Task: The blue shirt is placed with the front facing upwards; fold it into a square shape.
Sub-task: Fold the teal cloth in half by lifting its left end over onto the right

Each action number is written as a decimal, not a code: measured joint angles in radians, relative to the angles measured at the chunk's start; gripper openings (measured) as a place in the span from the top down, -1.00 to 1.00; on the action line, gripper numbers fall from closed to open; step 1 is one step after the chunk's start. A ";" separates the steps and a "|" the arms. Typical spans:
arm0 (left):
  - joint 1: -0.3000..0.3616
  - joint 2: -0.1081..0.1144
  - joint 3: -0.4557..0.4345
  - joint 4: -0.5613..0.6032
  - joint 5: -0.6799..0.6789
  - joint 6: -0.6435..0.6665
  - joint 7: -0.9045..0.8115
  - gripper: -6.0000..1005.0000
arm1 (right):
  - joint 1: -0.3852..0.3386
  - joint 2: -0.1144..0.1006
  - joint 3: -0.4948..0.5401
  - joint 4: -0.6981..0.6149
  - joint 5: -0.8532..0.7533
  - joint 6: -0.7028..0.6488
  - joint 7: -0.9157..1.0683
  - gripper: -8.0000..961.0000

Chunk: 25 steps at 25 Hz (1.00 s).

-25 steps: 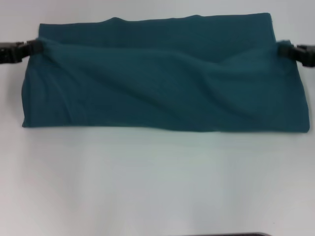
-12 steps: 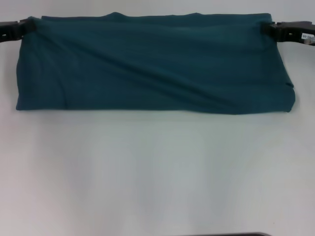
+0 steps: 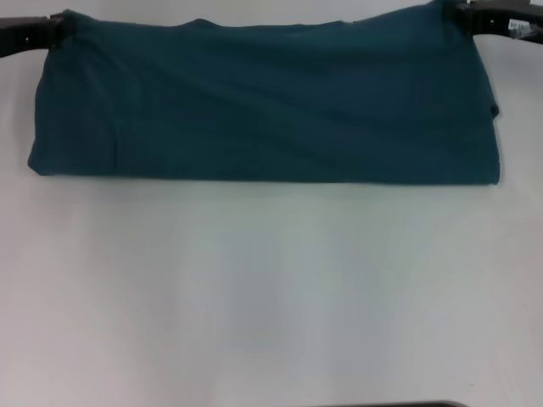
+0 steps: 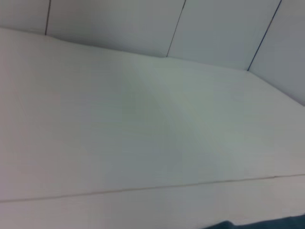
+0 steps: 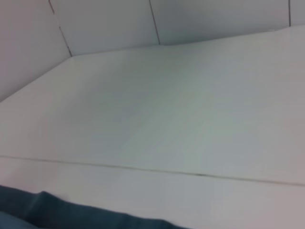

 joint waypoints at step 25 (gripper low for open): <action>-0.026 -0.018 0.036 0.006 -0.039 -0.113 0.003 0.83 | 0.027 -0.004 -0.002 -0.039 0.001 -0.082 -0.016 0.59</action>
